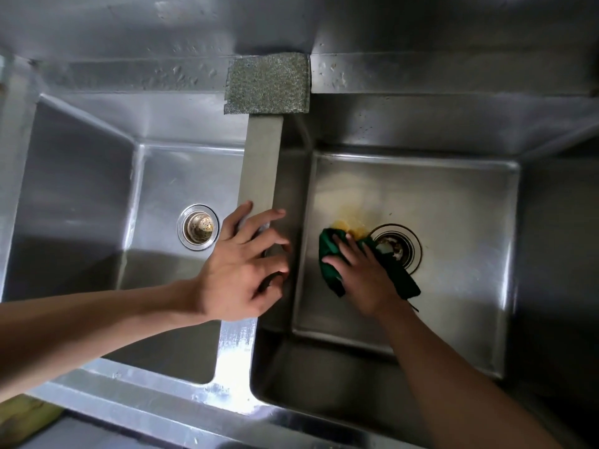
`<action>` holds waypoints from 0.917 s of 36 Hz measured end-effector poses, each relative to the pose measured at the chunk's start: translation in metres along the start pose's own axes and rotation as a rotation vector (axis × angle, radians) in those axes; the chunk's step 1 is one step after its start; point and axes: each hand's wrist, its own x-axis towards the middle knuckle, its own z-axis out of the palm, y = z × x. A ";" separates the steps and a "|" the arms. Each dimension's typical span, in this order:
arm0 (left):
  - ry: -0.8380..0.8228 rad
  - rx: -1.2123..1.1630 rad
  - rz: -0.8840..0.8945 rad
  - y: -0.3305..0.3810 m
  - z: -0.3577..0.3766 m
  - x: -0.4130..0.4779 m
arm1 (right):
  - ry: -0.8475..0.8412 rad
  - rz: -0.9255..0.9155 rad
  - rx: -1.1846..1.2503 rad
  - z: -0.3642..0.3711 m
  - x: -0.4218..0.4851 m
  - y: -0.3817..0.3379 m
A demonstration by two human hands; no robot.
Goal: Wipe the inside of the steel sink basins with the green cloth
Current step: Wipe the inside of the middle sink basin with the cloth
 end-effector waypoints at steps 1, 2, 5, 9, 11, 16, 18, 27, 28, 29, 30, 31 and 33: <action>-0.001 0.005 -0.001 0.000 0.000 0.000 | 0.015 0.041 0.005 0.002 0.001 -0.005; -0.002 0.007 -0.002 0.000 0.000 0.000 | 0.033 0.073 0.007 0.006 0.001 -0.011; -0.007 0.003 -0.005 0.001 0.000 0.000 | 0.021 0.030 -0.042 0.023 -0.011 -0.025; -0.002 0.001 -0.007 0.001 -0.001 0.001 | -0.055 -0.116 -0.127 0.038 -0.027 -0.025; 0.005 -0.010 -0.006 0.001 -0.001 0.001 | 0.011 -0.071 -0.124 0.033 -0.018 -0.022; 0.014 -0.012 -0.007 0.001 0.000 0.000 | 0.144 0.089 -0.098 -0.007 0.031 0.001; 0.018 -0.011 -0.009 0.001 0.000 0.000 | 0.177 0.209 -0.061 -0.025 0.048 0.010; 0.013 -0.017 -0.005 0.002 -0.002 0.002 | 0.042 -0.085 -0.064 0.000 0.024 0.006; 0.011 -0.025 -0.005 0.002 -0.003 0.002 | 0.029 -0.115 -0.077 0.001 0.022 0.008; 0.008 -0.033 -0.005 0.002 -0.003 0.002 | 0.026 -0.129 -0.088 -0.002 0.022 0.010; 0.004 -0.036 -0.005 0.002 -0.003 0.002 | 0.031 -0.132 -0.097 -0.006 0.025 0.013; 0.001 -0.036 -0.007 0.002 -0.003 0.002 | 0.034 -0.128 -0.102 -0.012 0.030 0.017; -0.002 -0.037 -0.009 0.001 -0.003 0.002 | 0.040 -0.079 -0.095 -0.029 0.047 0.027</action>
